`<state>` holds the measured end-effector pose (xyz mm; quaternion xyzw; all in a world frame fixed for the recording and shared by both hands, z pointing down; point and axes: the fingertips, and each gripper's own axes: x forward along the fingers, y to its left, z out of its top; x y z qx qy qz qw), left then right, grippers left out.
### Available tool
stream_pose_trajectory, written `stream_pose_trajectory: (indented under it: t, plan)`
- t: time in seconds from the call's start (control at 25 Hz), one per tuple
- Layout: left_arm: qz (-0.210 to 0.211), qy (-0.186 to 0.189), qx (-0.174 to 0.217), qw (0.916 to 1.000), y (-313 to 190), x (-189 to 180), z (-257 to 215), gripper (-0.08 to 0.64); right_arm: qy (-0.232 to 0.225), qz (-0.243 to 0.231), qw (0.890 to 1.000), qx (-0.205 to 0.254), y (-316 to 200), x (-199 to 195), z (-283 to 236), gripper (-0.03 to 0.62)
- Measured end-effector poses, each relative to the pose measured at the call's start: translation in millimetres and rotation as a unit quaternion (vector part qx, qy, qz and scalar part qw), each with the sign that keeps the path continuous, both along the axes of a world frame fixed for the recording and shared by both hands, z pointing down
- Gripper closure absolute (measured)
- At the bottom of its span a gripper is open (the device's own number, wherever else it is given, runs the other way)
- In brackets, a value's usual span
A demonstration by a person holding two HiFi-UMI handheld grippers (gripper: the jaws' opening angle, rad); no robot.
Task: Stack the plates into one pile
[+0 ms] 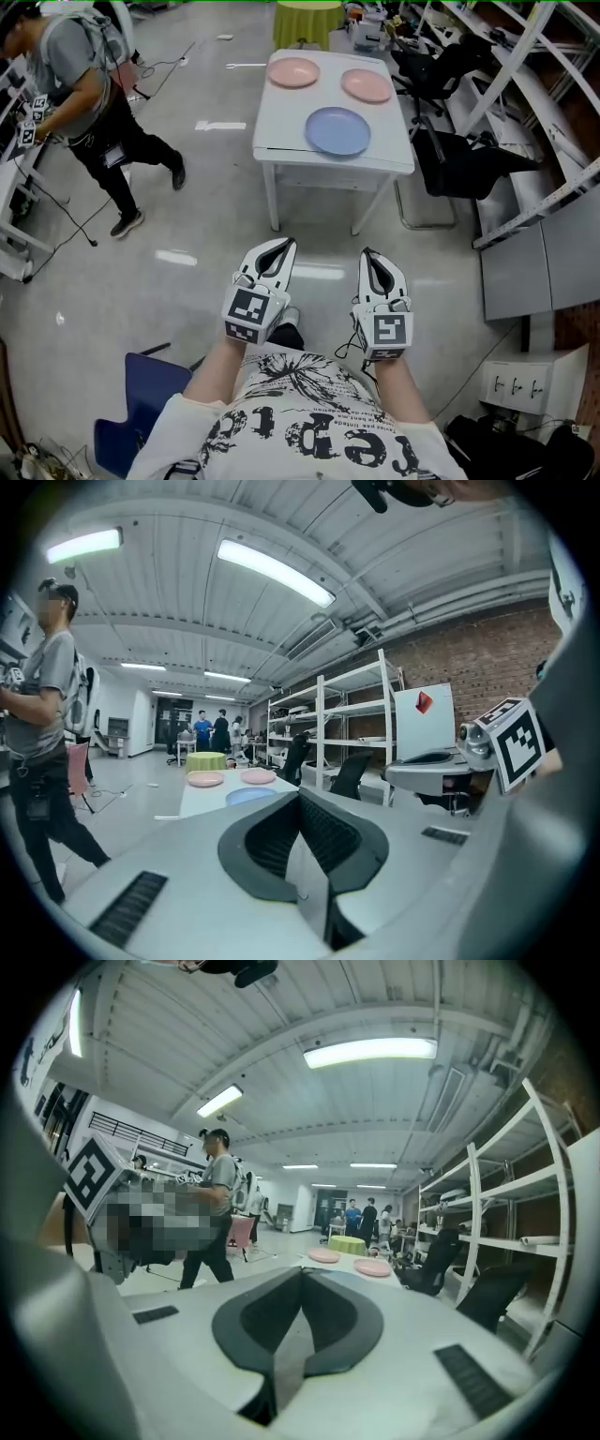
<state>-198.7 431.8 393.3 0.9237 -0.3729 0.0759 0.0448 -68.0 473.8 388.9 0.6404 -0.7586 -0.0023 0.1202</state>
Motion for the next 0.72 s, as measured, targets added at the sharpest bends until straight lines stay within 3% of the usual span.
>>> stream_pose_trajectory:
  t: [0.16, 0.36, 0.72]
  plan:
    - [0.012, 0.006, 0.009, 0.9999, -74, -2, -6, 0.549, 0.010, 0.009, 1.000, -0.003, -70, -3, 1, 0.592]
    - [0.031, 0.002, 0.014, 0.9994, -153, 0, -9, 0.550, -0.012, 0.019, 1.000, -0.020, -150, 1, 10, 0.591]
    - [0.017, 0.005, -0.016, 0.9997, -244, 15, 12, 0.549, -0.031, 0.021, 0.998, -0.048, -240, 25, 34, 0.591]
